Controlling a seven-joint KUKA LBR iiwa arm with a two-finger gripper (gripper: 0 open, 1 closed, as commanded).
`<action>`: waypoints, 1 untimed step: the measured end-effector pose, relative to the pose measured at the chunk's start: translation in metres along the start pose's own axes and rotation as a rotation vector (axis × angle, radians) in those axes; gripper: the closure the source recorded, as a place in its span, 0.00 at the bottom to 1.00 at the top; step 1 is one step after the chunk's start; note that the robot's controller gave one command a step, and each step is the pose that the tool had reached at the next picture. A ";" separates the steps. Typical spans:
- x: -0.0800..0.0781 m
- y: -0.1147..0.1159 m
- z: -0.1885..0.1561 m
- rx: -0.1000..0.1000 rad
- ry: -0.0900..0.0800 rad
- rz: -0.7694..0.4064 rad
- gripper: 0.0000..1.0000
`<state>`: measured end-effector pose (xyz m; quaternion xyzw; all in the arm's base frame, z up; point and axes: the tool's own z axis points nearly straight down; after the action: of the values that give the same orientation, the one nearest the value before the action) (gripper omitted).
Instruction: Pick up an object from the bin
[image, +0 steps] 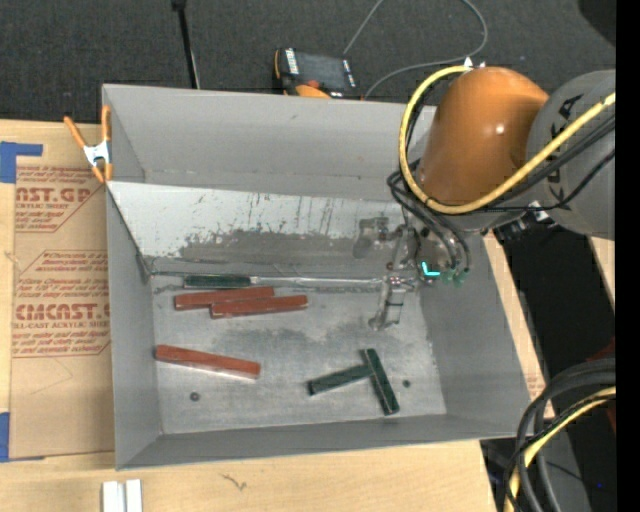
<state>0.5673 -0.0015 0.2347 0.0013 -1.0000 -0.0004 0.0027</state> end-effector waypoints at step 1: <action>0.042 -0.018 0.101 0.000 0.001 0.179 0.00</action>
Offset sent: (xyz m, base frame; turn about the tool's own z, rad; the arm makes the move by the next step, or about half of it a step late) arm -0.0408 -0.0192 -0.0976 0.1800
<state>0.5245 -0.0197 0.1338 -0.0882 -0.9961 -0.0002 0.0033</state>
